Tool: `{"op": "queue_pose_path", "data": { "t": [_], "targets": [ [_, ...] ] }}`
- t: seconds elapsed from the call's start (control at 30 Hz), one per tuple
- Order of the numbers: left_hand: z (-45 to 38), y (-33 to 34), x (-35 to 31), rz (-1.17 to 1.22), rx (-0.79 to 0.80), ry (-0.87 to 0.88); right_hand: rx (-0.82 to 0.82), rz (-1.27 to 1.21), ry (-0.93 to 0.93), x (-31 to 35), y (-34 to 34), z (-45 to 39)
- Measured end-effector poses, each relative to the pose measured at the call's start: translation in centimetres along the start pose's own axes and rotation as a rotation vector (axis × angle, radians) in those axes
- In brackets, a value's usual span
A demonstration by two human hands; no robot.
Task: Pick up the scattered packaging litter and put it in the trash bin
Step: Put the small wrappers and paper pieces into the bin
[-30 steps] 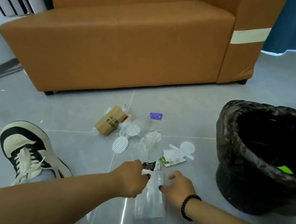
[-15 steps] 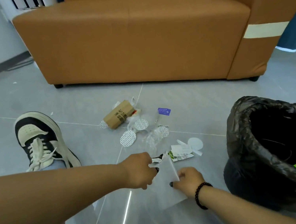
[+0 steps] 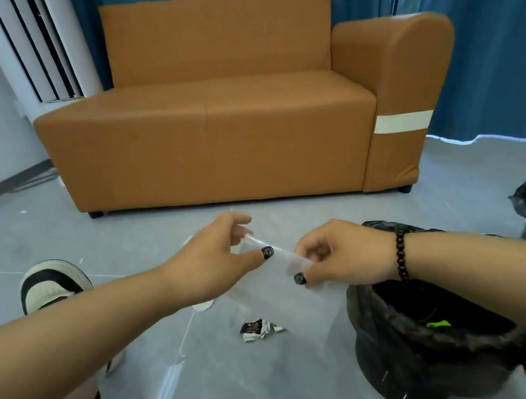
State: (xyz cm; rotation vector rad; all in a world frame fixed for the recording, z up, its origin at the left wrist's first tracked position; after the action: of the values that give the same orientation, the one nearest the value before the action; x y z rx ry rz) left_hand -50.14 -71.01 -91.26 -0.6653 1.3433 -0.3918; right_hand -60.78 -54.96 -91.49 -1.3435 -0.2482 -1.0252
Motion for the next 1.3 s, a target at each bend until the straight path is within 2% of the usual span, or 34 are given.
{"op": "queue_pose_path", "data": {
  "t": [0.1, 0.23, 0.4, 0.57, 0.77, 0.97, 1.07, 1.17, 1.3],
  "targets": [
    [1.2, -1.5, -3.9, 0.116, -0.036, 0.128, -0.083, -0.083, -0.108, 0.9, -2.7, 2.6],
    [2.1, -1.0, -6.1, 0.184, -0.083, 0.193, -0.234, -0.166, -0.239, 1.6, -4.8, 4.8],
    [2.4, -0.7, -6.9, 0.376, -0.112, 0.182, -0.387, -0.184, -0.352, 2.6, -5.7, 6.6],
    [3.0, -0.8, -7.7, 0.439, -0.038, 0.157, -0.487, -0.217, -0.403, 3.1, -6.1, 8.5],
    [3.7, -1.8, -8.2, 0.506, -0.046, 0.214, -0.472, -0.217, -0.428, 3.3, -6.6, 8.6],
    [3.6, -2.1, -7.4, 0.696, -0.043, 0.178, -0.436, -0.284, -0.515, 4.0, -6.5, 7.7],
    [3.5, -2.0, -7.0, 0.779, -0.033, 0.168, -0.393, -0.387, -0.476, 3.9, -6.3, 7.4],
    [3.5, -1.9, -6.8, 0.832, 0.021, 0.200, -0.423, -0.442, -0.440, 3.8, -5.9, 7.0],
    [3.8, -1.6, -6.5, 0.780, 0.032, 0.156, -0.434, -0.408, -0.437, 3.7, -5.5, 6.6]
  ]
}}
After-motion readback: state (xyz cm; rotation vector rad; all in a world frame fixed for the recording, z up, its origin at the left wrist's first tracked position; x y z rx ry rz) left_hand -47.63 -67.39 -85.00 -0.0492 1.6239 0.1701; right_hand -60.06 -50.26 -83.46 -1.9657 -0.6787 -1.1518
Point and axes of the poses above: each hand's wrist, its own z-axis away from the middle knuckle, its own y-axis out of the palm, x = y × z, the point moved 2 cm from there along -z, towards the middle knuckle, and after that the axes turned 9 degrees about x, right-handed, at the moved point
